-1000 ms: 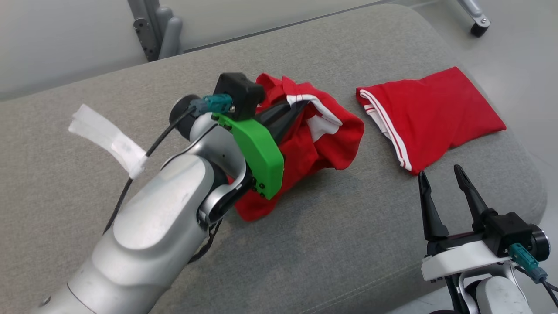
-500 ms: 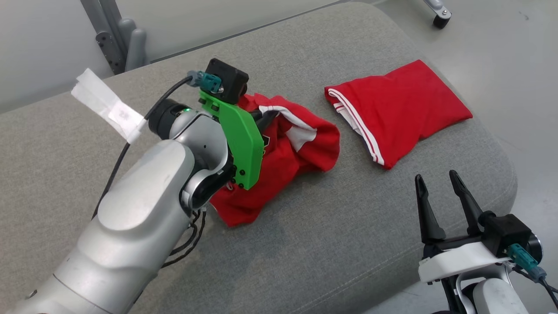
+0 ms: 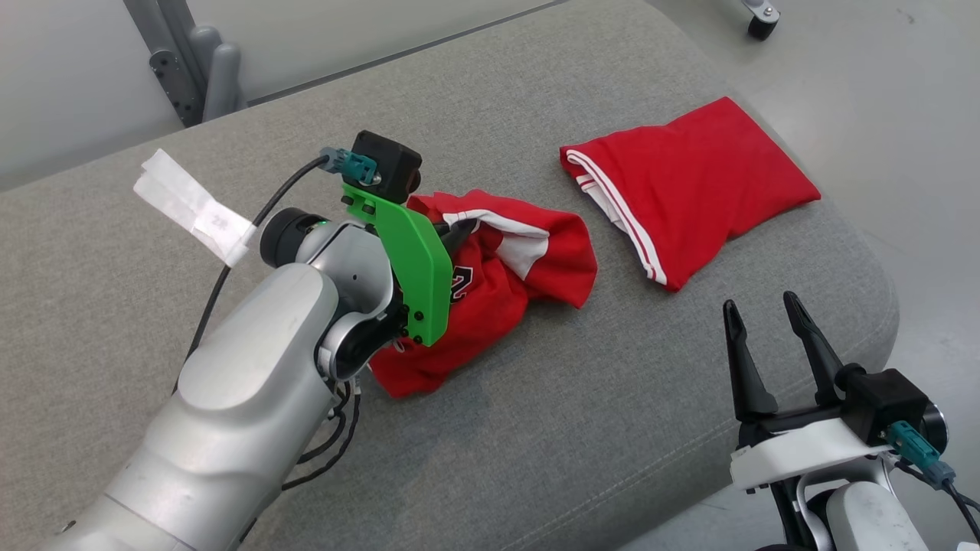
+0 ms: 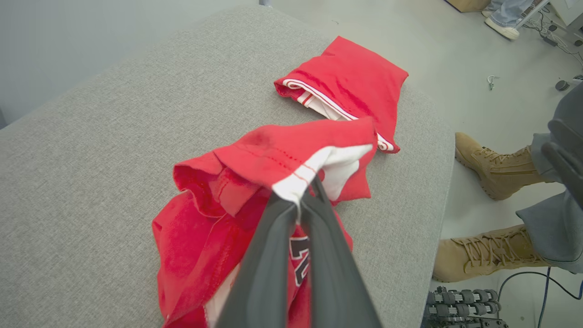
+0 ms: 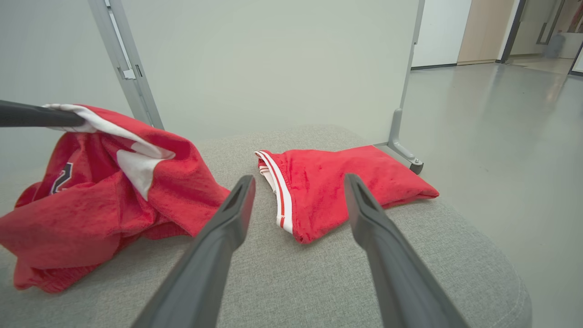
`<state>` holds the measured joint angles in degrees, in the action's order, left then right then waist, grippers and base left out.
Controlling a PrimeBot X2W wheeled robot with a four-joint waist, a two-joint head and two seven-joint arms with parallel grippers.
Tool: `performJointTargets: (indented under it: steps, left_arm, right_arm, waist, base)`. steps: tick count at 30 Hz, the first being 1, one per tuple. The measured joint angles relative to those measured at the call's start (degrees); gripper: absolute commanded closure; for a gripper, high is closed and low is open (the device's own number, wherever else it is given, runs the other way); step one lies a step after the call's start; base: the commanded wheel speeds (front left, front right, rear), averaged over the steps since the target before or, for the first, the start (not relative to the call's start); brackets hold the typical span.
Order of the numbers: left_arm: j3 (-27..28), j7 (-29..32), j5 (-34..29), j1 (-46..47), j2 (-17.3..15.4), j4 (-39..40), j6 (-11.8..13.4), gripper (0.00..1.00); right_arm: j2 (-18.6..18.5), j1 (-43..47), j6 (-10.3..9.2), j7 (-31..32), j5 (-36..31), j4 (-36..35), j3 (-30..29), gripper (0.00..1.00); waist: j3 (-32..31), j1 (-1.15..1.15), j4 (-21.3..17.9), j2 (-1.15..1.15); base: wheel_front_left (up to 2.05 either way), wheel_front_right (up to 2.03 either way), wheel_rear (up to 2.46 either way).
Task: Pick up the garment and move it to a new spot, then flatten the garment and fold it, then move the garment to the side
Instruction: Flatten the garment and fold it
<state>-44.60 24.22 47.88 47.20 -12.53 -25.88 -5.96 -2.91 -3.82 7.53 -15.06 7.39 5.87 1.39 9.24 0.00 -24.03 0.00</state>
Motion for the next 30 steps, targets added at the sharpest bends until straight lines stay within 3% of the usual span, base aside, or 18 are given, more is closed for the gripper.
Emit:
performJointTargets:
  steps: [17, 30]
  left_arm:
    - [-0.01, -0.16, 1.86, 0.30, 0.21, -0.68, -0.40, 1.00]
    - [6.95, -4.81, 3.32, 8.73, 0.20, 1.46, 1.55, 1.00]
  right_arm:
    - [0.00, -0.34, 0.00, 0.00, -0.25, 0.34, 0.46, 0.00]
    - [0.01, -0.57, 0.00, 0.00, -1.02, 0.49, 0.08, 0.00]
  waist:
    - [0.86, 0.00, -0.65, 0.00]
    - [0.46, 0.01, -0.57, 0.00]
  base:
    - [0.00, 0.00, 0.00]
    - [0.00, 0.00, 0.00]
